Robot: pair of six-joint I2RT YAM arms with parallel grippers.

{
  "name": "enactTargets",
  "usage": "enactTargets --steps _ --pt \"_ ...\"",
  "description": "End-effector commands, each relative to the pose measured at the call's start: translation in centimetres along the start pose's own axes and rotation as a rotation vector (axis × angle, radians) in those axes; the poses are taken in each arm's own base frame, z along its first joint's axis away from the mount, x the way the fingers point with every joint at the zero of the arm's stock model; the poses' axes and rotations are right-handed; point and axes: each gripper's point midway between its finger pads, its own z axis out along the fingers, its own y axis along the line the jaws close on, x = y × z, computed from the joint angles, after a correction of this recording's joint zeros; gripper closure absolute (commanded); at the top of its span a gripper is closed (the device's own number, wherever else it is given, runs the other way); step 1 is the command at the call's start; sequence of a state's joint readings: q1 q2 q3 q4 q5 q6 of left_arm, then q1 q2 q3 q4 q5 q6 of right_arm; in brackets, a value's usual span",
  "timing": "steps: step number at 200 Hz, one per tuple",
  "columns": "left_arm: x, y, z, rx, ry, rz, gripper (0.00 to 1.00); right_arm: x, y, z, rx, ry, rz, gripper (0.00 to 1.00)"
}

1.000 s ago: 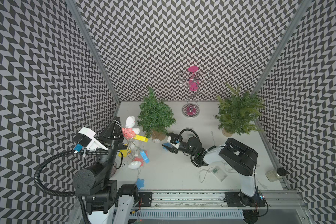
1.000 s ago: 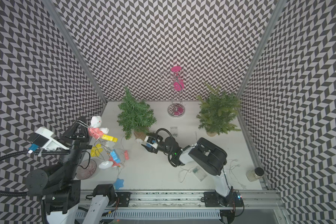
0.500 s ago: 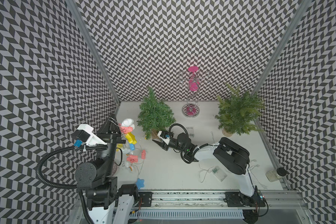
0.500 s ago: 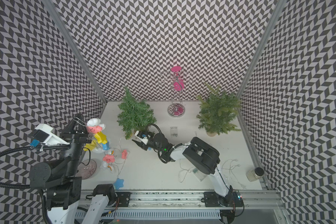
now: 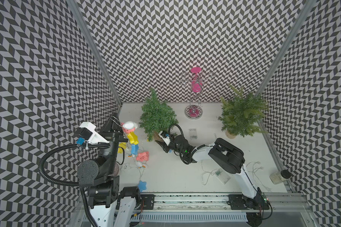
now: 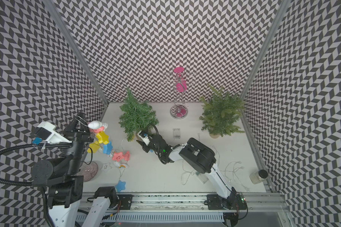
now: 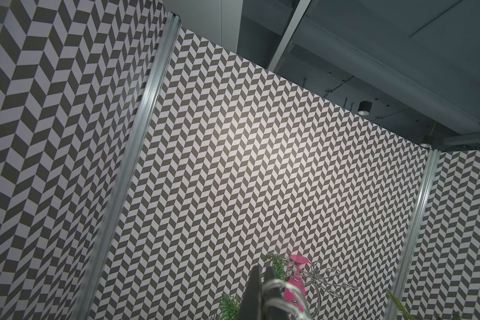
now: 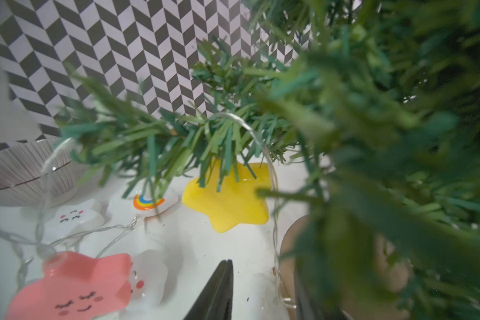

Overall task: Wrap string light around the christmas tree
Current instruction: Wrap the light string around the Christmas tree.

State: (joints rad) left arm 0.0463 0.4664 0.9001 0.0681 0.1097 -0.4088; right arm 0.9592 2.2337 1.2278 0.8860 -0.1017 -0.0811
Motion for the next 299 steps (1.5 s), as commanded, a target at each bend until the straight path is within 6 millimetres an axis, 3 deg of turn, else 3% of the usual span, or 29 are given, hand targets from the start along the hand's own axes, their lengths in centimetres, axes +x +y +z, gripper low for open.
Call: enactTargets --steps 1,36,56,128,166,211,245,272,299 --pt "-2.3 -0.3 -0.3 -0.012 -0.073 0.019 1.0 -1.1 -0.2 0.6 0.021 -0.059 0.021 0.68" --pt "-2.6 0.0 -0.3 -0.028 -0.085 0.018 1.0 -1.1 -0.2 1.5 0.019 -0.082 0.021 0.87" --pt "-2.0 0.9 0.6 -0.067 -0.07 0.015 1.0 -1.8 0.3 0.7 0.025 -0.091 -0.005 1.0" --pt "-3.4 2.6 2.8 -0.173 -0.102 0.013 1.0 -7.3 3.9 -4.1 -0.036 -0.104 -0.118 1.0" --pt "-5.0 2.3 3.0 -0.179 -0.141 0.033 1.0 -8.7 4.4 -5.0 0.002 -0.079 -0.169 1.0" --pt "-6.6 2.6 5.1 -0.214 -0.16 0.065 1.0 -12.4 4.8 -7.7 -0.004 -0.103 -0.217 1.0" --pt "-7.6 2.9 8.2 -0.222 -0.142 0.099 1.0 -14.8 6.0 -8.6 -0.071 -0.085 -0.32 1.0" --pt "-7.9 3.4 10.8 -0.169 -0.12 0.088 1.0 -17.6 5.8 -9.0 -0.059 -0.107 -0.385 1.0" --pt "-7.4 5.5 14.4 -0.146 -0.078 0.036 1.0 -19.7 5.9 -8.6 -0.072 -0.108 -0.448 1.0"
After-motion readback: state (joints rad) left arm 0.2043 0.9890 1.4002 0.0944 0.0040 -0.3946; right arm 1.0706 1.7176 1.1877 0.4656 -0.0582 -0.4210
